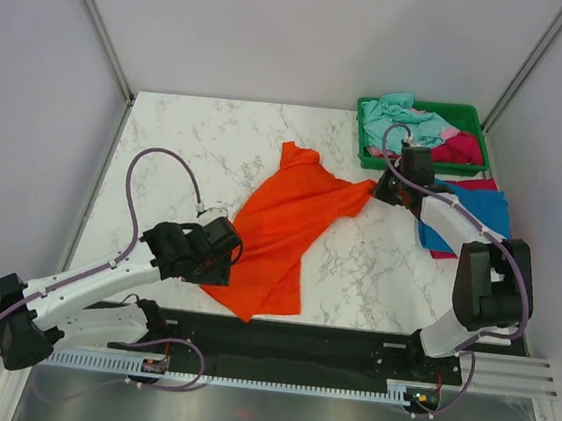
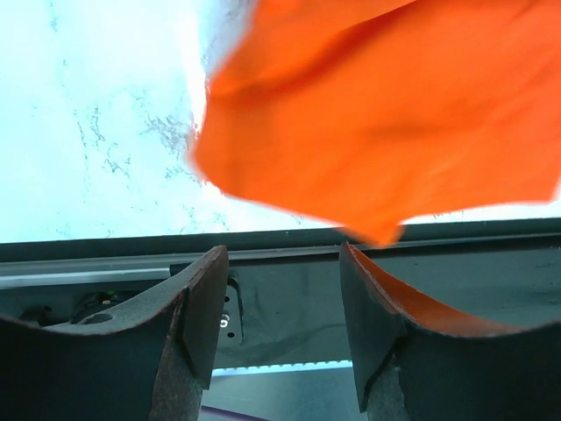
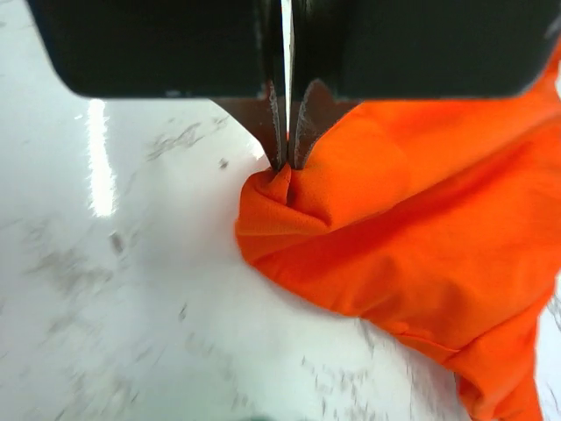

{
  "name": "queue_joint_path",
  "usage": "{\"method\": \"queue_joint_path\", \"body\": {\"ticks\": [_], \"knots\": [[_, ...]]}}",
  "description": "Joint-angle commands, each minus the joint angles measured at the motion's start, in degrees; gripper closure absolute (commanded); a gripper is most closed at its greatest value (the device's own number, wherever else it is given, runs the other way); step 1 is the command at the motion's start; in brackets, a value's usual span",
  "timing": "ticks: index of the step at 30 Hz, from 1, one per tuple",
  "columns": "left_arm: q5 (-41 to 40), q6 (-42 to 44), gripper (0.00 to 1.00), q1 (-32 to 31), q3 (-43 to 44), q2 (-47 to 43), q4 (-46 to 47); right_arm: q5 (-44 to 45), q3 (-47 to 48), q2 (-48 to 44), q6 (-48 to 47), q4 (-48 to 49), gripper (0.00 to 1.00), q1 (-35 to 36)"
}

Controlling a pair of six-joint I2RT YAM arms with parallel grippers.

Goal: Fold and stack the t-shirts
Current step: Flatten the tshirt out

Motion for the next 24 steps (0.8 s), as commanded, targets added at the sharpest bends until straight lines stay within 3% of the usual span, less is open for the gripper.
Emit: {"method": "queue_joint_path", "body": {"ticks": [1,6,11,18,24], "knots": [[0.12,-2.42,0.39,-2.39,0.03,0.35,1.30,-2.85,3.11,-0.55,-4.72,-4.44,1.00,-0.98],[-0.05,-5.76,0.39,-12.13,0.28,7.55,8.75,-6.10,-1.62,-1.52,-4.46,-3.48,1.00,-0.98],[-3.39,-5.68,0.39,-19.34,6.34,21.86,12.20,-7.42,-6.28,-2.48,-4.90,-2.69,1.00,-0.98],[-2.78,-1.64,0.43,-24.10,16.45,35.50,14.93,-7.77,-8.92,-5.74,-4.99,-2.77,1.00,-0.98],[-0.23,-2.42,0.47,-25.16,15.59,37.19,16.42,-7.51,-9.28,-5.91,-5.43,-3.04,1.00,-0.98]]}}
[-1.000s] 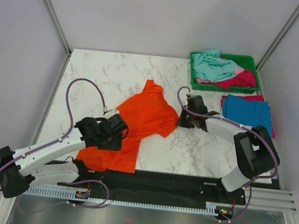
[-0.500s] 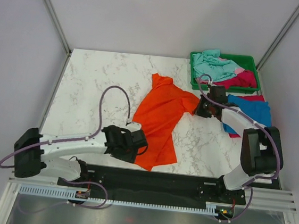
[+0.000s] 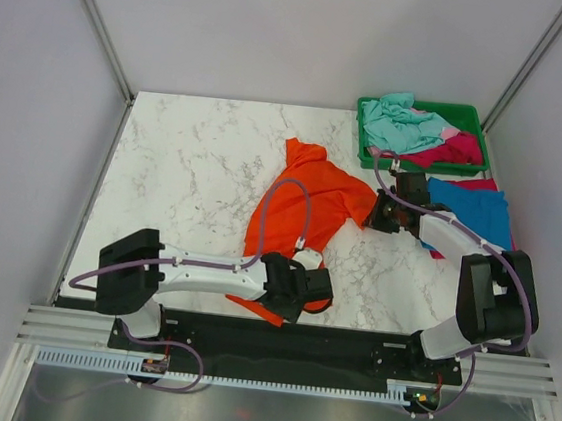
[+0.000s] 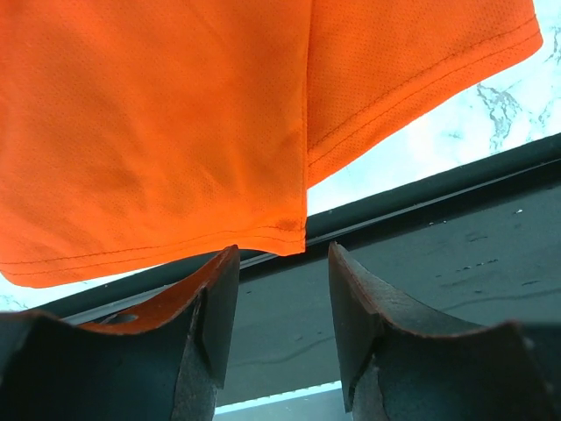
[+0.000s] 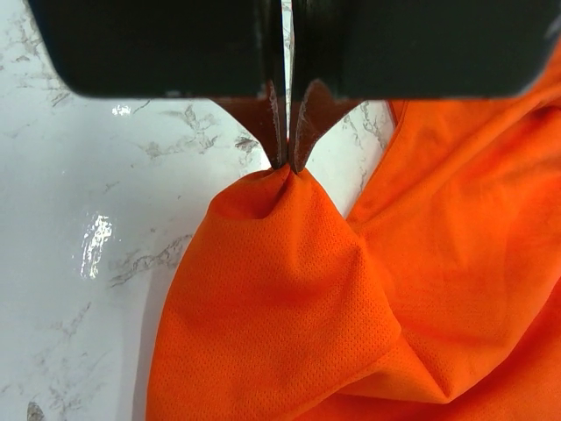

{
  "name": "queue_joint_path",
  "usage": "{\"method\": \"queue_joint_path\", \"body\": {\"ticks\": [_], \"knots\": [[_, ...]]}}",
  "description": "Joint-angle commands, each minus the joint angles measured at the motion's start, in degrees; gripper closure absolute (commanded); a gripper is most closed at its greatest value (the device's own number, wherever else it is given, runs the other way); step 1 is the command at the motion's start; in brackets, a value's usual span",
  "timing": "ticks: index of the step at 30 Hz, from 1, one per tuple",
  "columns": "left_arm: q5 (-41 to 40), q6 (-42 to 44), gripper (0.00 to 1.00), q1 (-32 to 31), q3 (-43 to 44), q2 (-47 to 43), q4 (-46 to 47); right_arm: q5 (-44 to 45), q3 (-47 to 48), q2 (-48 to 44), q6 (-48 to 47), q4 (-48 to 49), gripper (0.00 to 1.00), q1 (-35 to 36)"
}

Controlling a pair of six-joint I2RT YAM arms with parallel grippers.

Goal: Fold and stack the t-shirts
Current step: Flatten the tshirt out

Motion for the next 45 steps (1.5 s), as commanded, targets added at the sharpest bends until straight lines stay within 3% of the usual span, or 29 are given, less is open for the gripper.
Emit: {"method": "queue_joint_path", "body": {"ticks": [1,15,23,27,32,33,34,38,45], "knots": [[0.40,-0.07,0.47,-0.55,-0.28,0.16,1.91,-0.85,0.05,-1.02,-1.16,0.79,1.00,-0.06],[1.73,-1.21,0.48,-1.43,-5.38,1.83,6.48,-0.14,1.11,-0.14,-1.43,0.61,1.00,-0.06],[1.47,-1.21,0.55,-1.52,-6.97,4.20,10.08,0.21,1.02,0.13,-1.69,0.52,1.00,-0.06],[-0.29,-2.00,0.64,-1.52,-6.97,5.43,10.52,0.12,1.02,0.21,-1.69,0.44,1.00,-0.06],[-2.66,-3.50,0.87,-1.52,-8.63,3.77,10.35,0.21,1.02,-0.14,-1.78,0.17,1.00,-0.06],[-2.84,-3.32,0.96,-1.52,-8.72,3.07,9.83,0.03,1.11,-0.31,-1.69,0.00,1.00,-0.06],[-3.02,-3.32,0.98,-1.52,-8.64,2.28,9.13,-0.14,1.20,-0.40,-1.61,-0.18,1.00,-0.06],[-6.60,-3.58,0.98,-1.51,-5.05,-6.75,0.70,-1.55,2.60,-3.99,-0.47,-2.28,1.00,-0.06],[-18.11,-2.53,0.98,-1.34,8.31,-24.94,-20.22,-2.51,10.84,-23.12,2.34,-11.76,1.00,-0.15]]}}
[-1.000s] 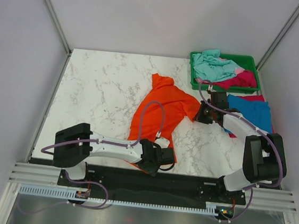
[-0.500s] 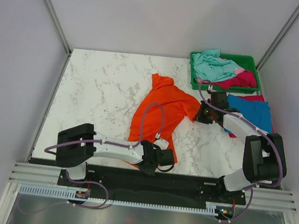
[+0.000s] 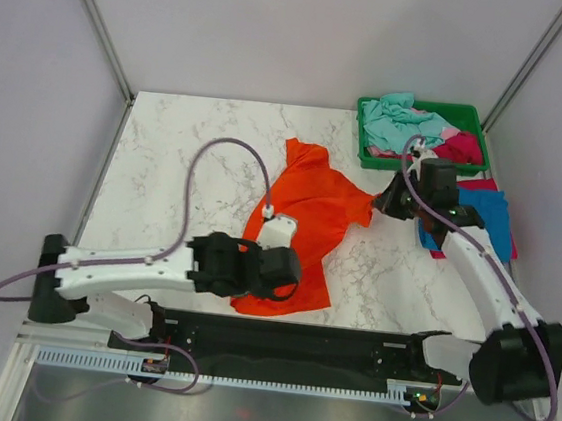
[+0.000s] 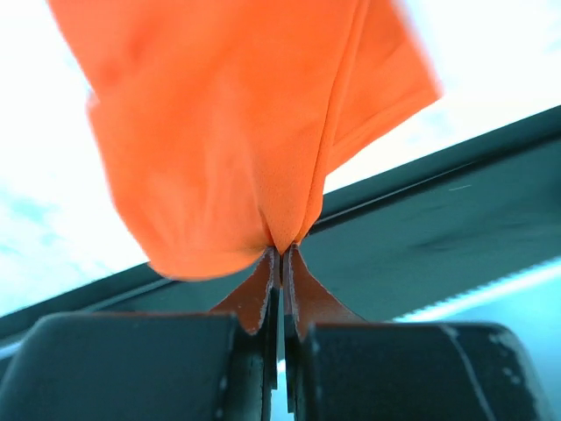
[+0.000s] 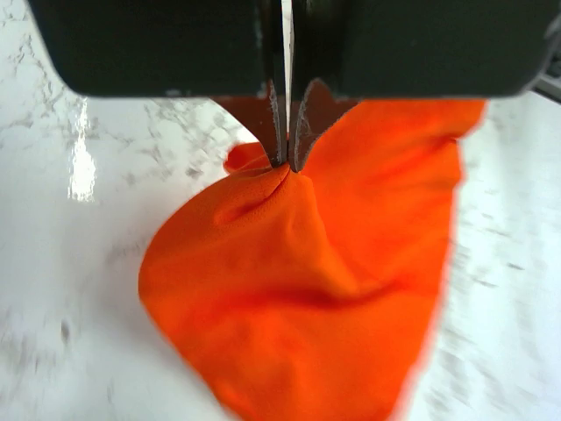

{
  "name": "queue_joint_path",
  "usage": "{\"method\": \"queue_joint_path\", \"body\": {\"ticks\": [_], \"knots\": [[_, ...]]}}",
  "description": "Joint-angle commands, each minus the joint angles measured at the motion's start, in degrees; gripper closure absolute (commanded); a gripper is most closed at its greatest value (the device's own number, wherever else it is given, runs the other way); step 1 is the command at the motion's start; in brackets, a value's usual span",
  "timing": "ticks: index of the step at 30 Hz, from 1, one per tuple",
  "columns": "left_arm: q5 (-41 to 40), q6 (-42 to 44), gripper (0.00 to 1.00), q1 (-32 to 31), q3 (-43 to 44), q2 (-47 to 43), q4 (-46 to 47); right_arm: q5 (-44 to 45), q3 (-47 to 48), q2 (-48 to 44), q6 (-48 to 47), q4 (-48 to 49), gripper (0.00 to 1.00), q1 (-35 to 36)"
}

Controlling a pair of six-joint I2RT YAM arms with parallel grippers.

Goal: Fold and stack the t-shirts
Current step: Flatten the tshirt out

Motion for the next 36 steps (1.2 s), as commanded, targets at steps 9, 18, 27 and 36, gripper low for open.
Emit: {"method": "queue_joint_path", "body": {"ticks": [9,18,27,36], "knots": [[-22.28,16.54,0.98,0.41,26.01,-23.23,-15.99,0.04,27.11,-30.15,3.67,-4.93,1.00,-0.06],[-27.21,43.61,0.98,0.32,36.48,-30.44,0.59,3.65,38.45,-37.36,1.74,1.57,1.00,-0.06],[-32.83,69.62,0.98,0.32,34.04,-28.78,19.59,-0.48,49.70,-26.13,1.47,2.81,1.00,-0.06],[-32.40,94.87,0.98,3.73,25.22,-24.48,48.01,5.04,62.98,-2.67,2.00,-6.58,1.00,-0.06]]}}
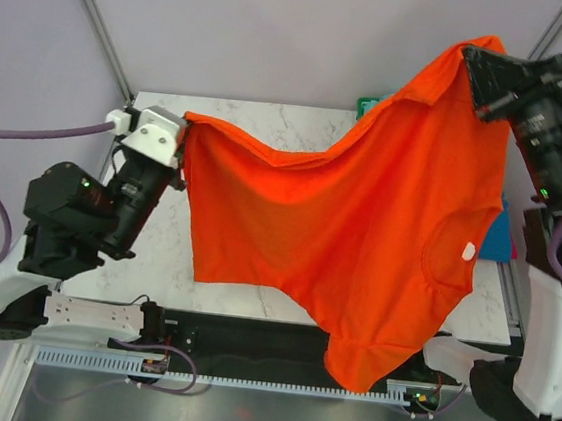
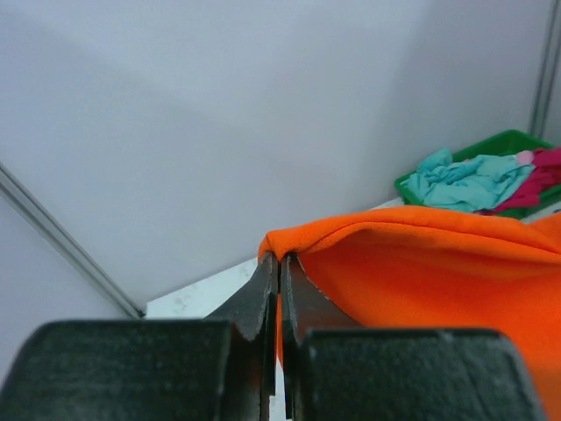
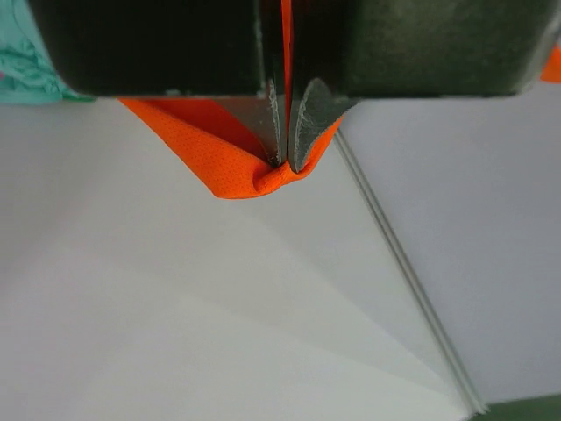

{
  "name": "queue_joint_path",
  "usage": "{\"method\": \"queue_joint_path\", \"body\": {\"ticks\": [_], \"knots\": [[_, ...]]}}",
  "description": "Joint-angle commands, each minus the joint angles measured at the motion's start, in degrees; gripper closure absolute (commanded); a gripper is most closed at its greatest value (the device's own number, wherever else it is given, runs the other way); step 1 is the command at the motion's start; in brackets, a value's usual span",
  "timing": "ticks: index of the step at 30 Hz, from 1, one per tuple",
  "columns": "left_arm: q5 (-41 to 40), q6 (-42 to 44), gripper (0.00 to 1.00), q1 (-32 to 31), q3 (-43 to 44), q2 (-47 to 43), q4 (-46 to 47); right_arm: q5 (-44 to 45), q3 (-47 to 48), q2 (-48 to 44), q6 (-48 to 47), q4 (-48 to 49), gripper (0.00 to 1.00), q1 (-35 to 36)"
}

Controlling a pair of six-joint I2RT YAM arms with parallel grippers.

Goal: Fold and stack the t-shirts
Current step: Flatten the tshirt out

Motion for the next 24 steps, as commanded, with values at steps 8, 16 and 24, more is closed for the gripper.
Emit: {"method": "queue_joint_path", "body": {"ticks": [8,16,24], "knots": [[33.83,-10.53,0.98,43.84,-0.22,21.95,-2.95,15.43,-7.26,28.88,3.04,-1.33,1.00,0.99],[50.66,-32.74,0.28,69.89,40.93,72.33,-30.92,12.19,43.00,79.17,5.68,-17.95,0.02,1.17],[46.10,-37.35,0.20,70.95,36.45,70.17,-32.92,7.80,16.31,62.50,1.12,-2.37,0.02,1.34]]}}
